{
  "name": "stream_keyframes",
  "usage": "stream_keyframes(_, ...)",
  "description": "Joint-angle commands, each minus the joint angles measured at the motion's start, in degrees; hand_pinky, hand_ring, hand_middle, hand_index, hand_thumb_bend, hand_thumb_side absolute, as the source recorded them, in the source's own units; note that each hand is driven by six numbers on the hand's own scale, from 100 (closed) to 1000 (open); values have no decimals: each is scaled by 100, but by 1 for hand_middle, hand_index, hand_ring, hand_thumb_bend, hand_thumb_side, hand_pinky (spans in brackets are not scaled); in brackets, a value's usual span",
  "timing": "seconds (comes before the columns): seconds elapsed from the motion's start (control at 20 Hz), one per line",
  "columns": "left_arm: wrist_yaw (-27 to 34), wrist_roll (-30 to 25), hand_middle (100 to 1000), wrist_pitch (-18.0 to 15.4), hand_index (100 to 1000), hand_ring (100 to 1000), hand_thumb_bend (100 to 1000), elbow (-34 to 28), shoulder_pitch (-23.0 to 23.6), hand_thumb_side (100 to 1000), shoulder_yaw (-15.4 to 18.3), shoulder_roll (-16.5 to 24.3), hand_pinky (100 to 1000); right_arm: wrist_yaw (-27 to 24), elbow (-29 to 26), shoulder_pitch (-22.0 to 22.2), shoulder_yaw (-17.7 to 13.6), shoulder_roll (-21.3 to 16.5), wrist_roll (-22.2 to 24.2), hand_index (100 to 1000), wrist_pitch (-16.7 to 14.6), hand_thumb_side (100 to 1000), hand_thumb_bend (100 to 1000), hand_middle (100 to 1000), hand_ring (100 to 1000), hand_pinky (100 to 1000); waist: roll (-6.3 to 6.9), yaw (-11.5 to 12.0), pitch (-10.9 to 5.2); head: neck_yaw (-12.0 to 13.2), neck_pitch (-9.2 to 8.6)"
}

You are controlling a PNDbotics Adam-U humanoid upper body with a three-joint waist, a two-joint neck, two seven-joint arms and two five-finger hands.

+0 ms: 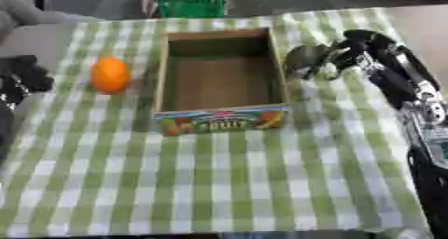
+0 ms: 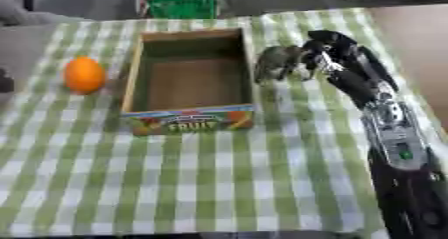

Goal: Pick up objects on the table and place them in the box.

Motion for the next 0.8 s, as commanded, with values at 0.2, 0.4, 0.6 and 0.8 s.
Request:
stream_keyframes(0.2,-621,-17,613,59,774,647,100,494,-581,783,43,953,698,-8,-47,-100,-6,-66,14,826,-34,547,100,679,651,631,-18,-29,-89,2,42)
stream_keyframes(0.4,-1119,-55,617,38,777,648,100,1085,-1016,740,-49,1389,696,-7,-30,-114,2,-69,19,826,-45,546,100,679,651,631,-15,-63,-89,16,37)
stream_keyframes(0.6,-1654,-178,628,-102,783,653,100,1904,-1505,685,-319,1844,695,-2,-20,-132,27,-59,42,826,-55,546,100,679,651,631,0,-114,-89,43,29)
stream_keyframes(0.8,-2276,-267,637,-303,787,658,100,2926,-2071,652,-625,2037,695,5,-3,-144,53,-52,69,826,-59,546,100,679,651,631,17,-203,-97,65,13)
